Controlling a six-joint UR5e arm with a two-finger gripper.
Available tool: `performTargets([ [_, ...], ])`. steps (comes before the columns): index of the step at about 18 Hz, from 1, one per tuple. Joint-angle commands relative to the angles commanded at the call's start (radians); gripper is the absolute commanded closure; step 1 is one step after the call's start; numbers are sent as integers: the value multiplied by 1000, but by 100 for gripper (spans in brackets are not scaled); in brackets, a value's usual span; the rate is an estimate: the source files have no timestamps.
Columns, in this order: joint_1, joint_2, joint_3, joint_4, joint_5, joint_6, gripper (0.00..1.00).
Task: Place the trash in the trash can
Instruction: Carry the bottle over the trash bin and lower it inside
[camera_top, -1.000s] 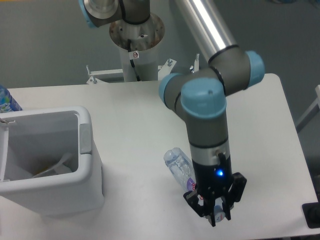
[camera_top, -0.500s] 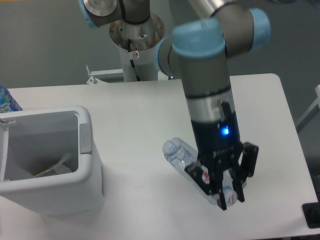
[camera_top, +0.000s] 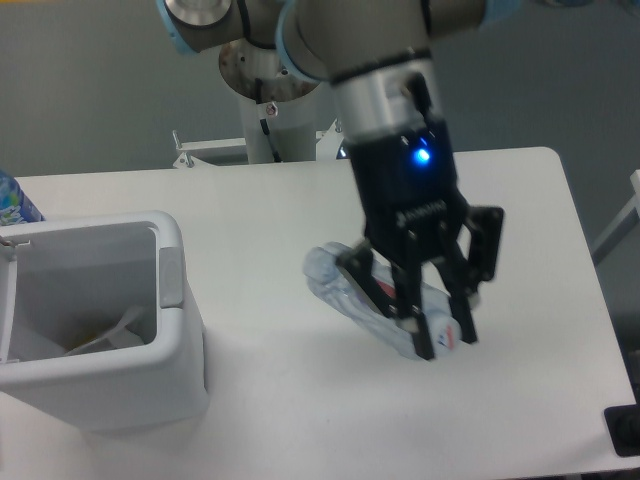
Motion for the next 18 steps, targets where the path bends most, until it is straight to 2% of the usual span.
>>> performTargets([
  [9,-164,18,-8,2,0,-5,63],
  [14,-281,15,-69,2,0,-3,63],
  [18,-307,6,-75,2,0,-3,62],
])
